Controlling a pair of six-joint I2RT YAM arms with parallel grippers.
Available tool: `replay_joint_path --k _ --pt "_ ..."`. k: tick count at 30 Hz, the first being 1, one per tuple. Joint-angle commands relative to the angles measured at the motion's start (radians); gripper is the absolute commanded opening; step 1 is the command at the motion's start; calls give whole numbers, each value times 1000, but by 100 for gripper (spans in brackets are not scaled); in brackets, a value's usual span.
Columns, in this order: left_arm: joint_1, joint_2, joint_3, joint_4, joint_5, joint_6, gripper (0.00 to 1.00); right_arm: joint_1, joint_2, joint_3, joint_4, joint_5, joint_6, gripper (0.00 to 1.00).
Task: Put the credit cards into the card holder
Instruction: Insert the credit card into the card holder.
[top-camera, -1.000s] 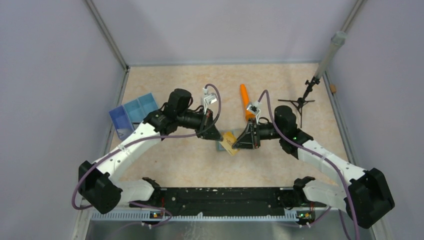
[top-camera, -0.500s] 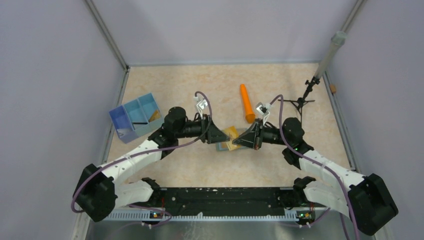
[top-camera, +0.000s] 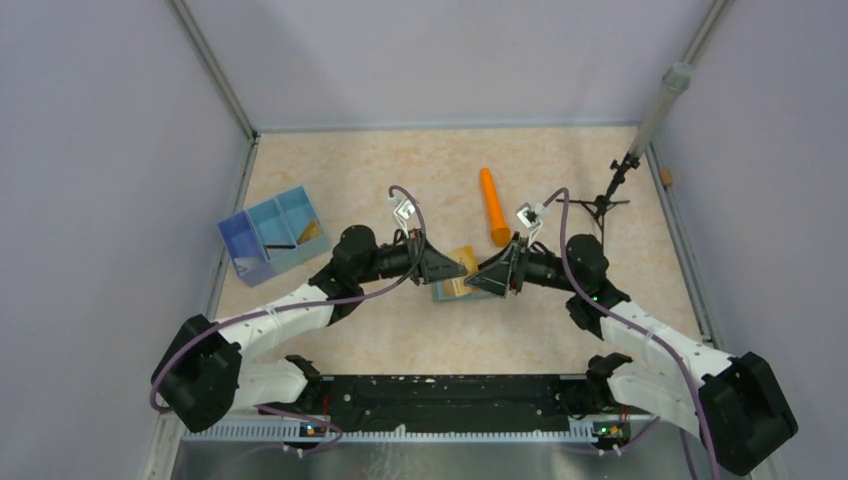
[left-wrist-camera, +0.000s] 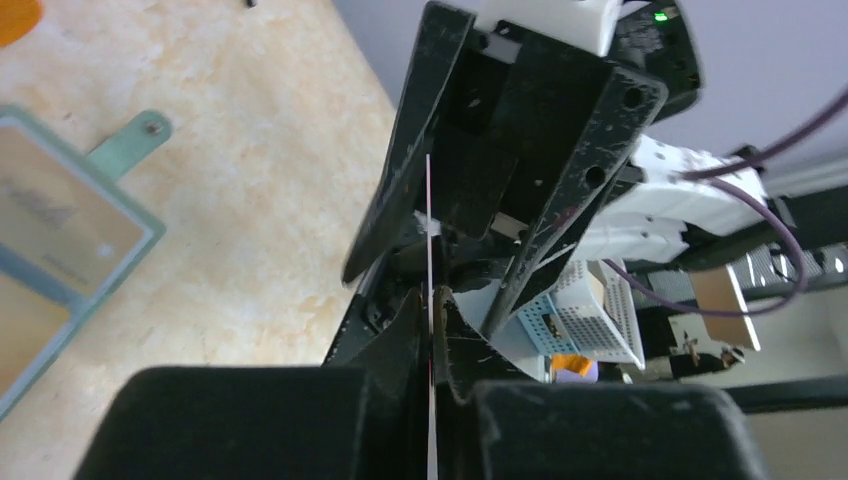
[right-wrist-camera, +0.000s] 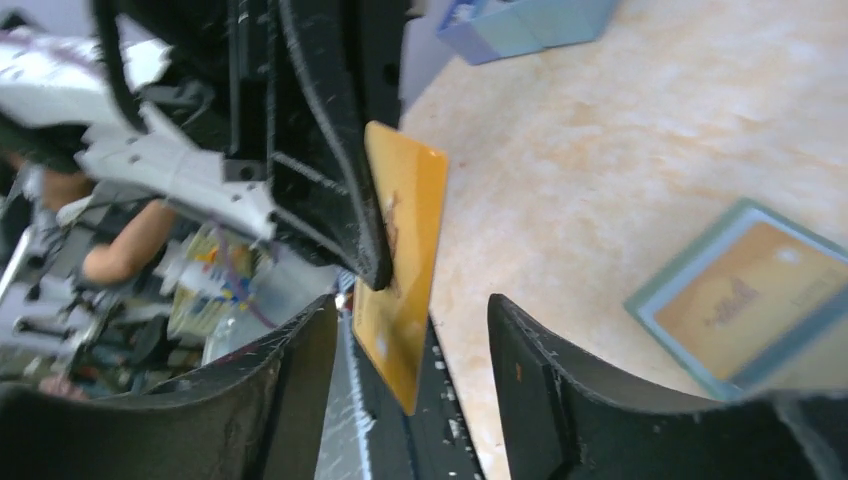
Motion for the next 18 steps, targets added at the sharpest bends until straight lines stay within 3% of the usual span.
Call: replay_joint_path --k 1,4,8,14,18 --pt "-9 12 54 -247 -169 115 0 -51 -55 81 -384 232 -157 65" --pt "-9 70 128 -451 -270 185 0 -97 -59 123 -598 382 -226 79" --pt "-9 198 224 -594 -280 252 0 -143 15 177 -806 553 -291 79" --pt "-10 334 263 -564 -259 262 0 -196 128 188 -824 675 -348 72" --pt "-9 409 282 -538 -248 252 0 -196 198 193 -767 672 -367 63"
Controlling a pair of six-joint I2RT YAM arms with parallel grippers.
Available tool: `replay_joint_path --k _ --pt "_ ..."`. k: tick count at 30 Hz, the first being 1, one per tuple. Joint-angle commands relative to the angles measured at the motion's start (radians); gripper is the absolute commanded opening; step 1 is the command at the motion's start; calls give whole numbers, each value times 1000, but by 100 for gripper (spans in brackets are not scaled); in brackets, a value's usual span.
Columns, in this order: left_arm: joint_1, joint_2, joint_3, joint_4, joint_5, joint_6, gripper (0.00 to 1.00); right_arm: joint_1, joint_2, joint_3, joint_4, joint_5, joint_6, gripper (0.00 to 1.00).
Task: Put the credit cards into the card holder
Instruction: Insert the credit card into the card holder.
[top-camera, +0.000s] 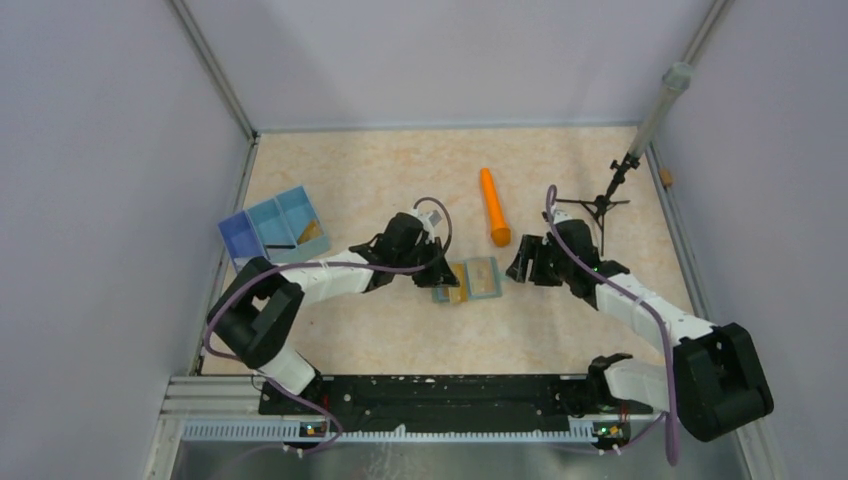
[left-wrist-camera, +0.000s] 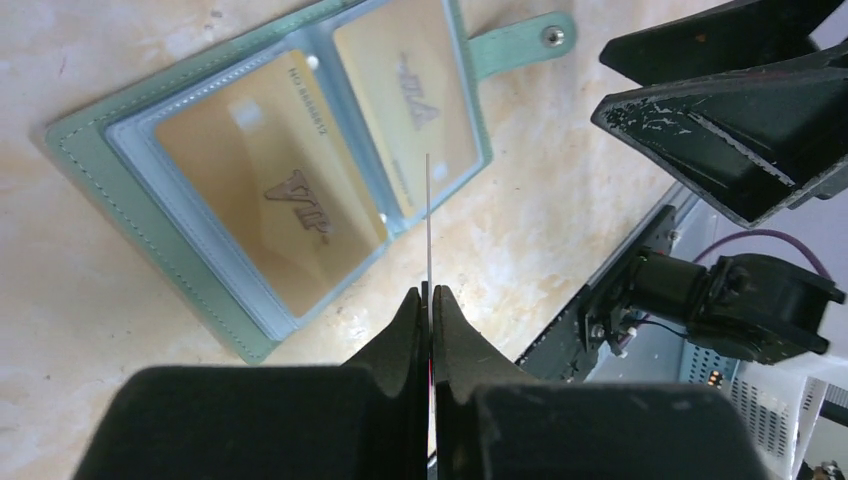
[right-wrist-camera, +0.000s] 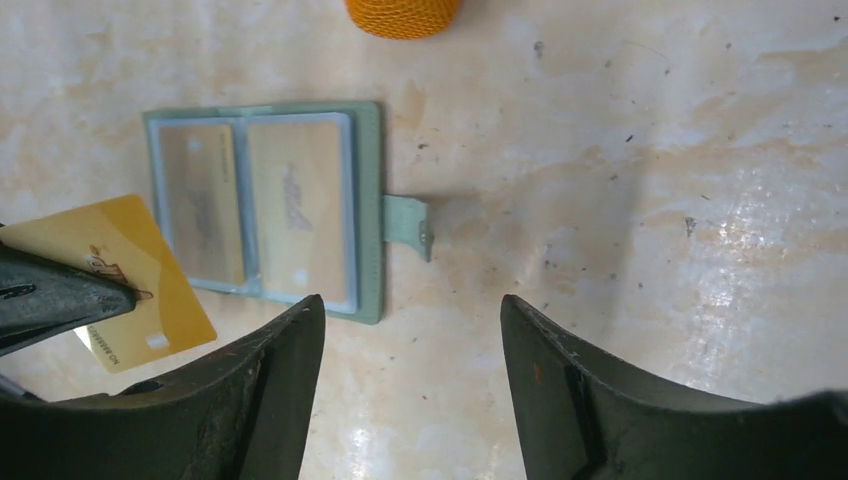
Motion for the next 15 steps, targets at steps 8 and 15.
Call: replay_joint_path --k 8,15 --pt "5 144 89 46 33 46 0 -10 174 58 121 2 -78 44" --pt "36 180 101 38 92 56 0 -9 243 75 160 10 -83 40"
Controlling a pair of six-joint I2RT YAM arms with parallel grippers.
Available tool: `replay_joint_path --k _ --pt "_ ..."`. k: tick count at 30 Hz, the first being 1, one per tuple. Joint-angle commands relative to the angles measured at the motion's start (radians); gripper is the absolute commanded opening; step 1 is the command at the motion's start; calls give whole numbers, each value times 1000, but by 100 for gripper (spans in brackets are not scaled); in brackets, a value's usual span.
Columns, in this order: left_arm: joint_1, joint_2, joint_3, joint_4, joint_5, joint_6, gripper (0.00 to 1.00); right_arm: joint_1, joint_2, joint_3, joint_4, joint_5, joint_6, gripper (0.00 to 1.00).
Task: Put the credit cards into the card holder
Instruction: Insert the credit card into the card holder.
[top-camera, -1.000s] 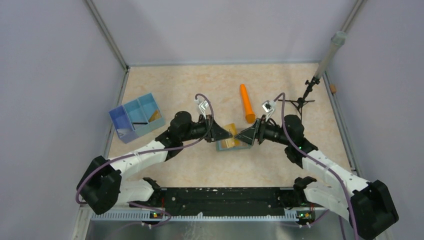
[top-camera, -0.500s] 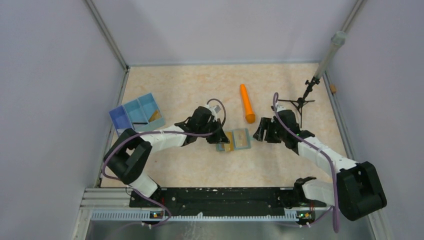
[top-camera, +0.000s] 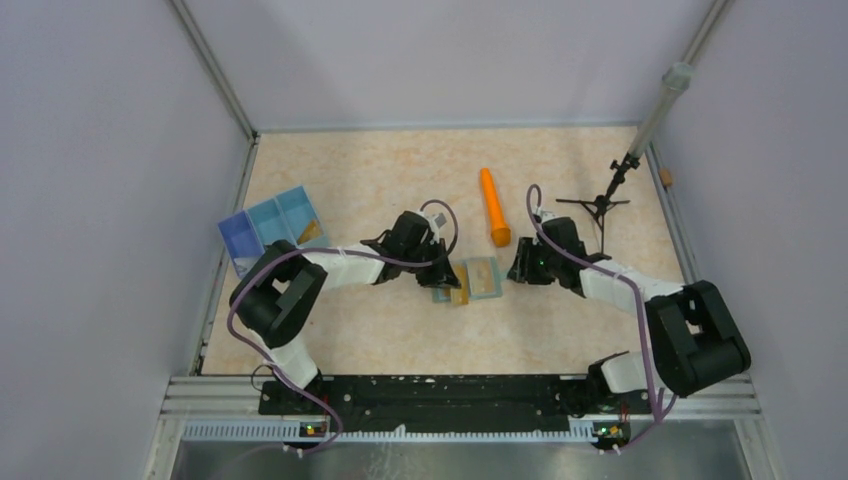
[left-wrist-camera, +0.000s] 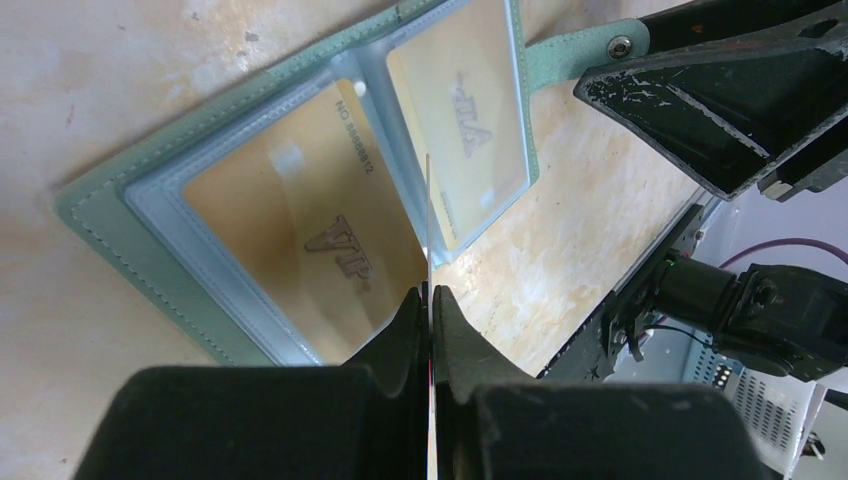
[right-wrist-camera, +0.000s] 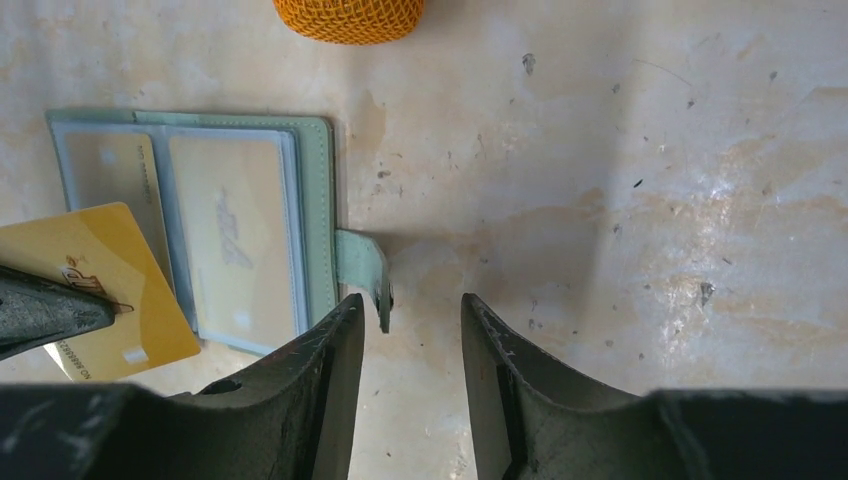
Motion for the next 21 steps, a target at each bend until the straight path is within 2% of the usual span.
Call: replay_joint_path --k 1,5,8,15,21 --pt "16 23 43 27 54 32 0 -8 25 57 71 7 -22 40" --pt "24 31 46 16 75 32 0 -9 44 62 76 22 -28 38" --pt "33 30 39 36 92 9 0 -9 61 69 76 22 -35 32" --pt "41 63 19 159 164 -113 0 -8 82 74 99 28 -41 1" --pt "53 83 -9 217 184 -198 0 -10 83 72 86 46 -43 0"
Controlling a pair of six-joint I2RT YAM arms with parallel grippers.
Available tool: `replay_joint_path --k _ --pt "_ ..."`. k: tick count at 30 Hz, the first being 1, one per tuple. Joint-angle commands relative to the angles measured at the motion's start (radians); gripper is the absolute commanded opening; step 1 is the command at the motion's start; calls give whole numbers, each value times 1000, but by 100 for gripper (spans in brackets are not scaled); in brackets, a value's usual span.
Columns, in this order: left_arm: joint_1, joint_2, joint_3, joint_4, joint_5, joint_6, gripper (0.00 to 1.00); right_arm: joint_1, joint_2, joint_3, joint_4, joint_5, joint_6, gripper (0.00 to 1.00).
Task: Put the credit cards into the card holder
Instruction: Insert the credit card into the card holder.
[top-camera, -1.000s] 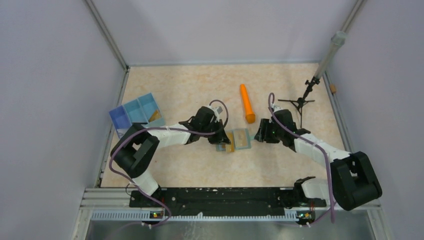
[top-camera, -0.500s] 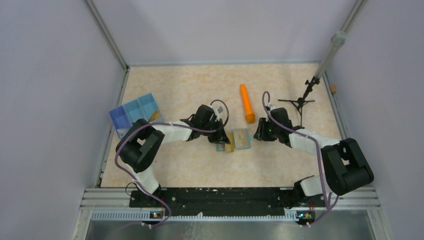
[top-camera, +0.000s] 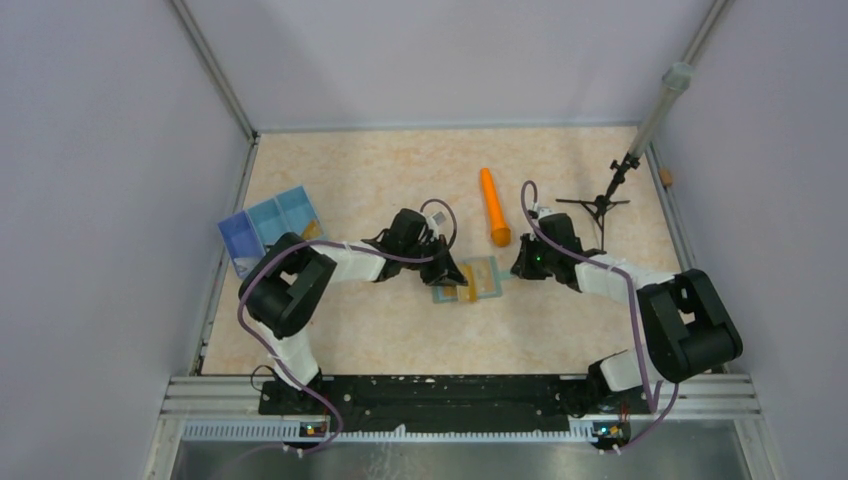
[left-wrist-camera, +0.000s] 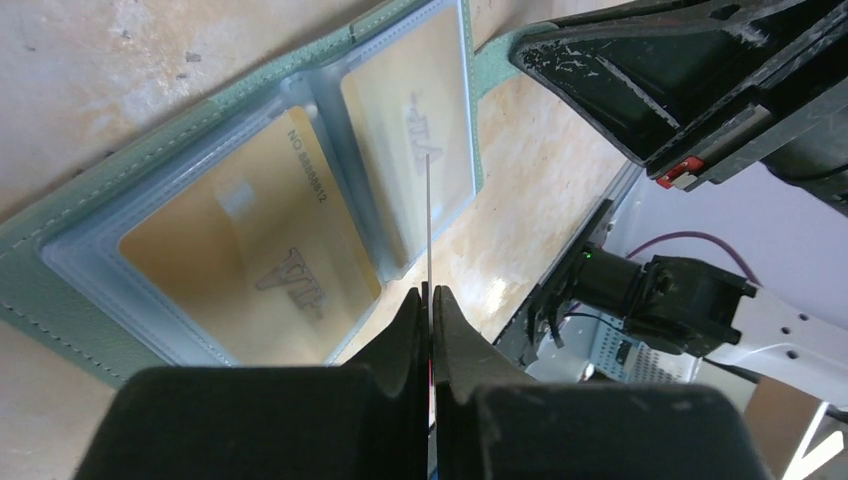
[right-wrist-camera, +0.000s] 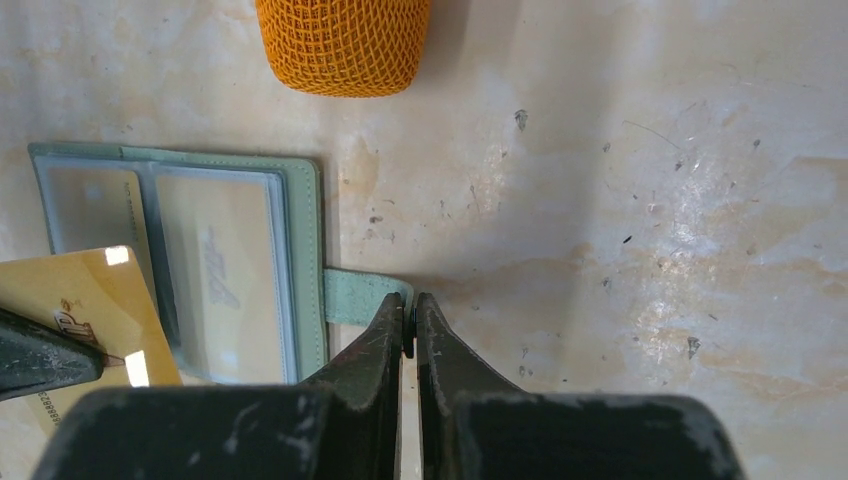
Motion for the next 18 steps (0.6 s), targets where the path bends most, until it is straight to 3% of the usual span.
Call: replay_joint_path --k 1,9,18 --pt "16 13 -19 96 35 -79 0 -10 4 38 26 29 -16 0" --pt "26 20 -30 23 -8 -87 0 -9 9 39 26 46 -15 0" --pt "30 40 -38 111 47 -119 0 -8 23 45 -3 46 -13 0"
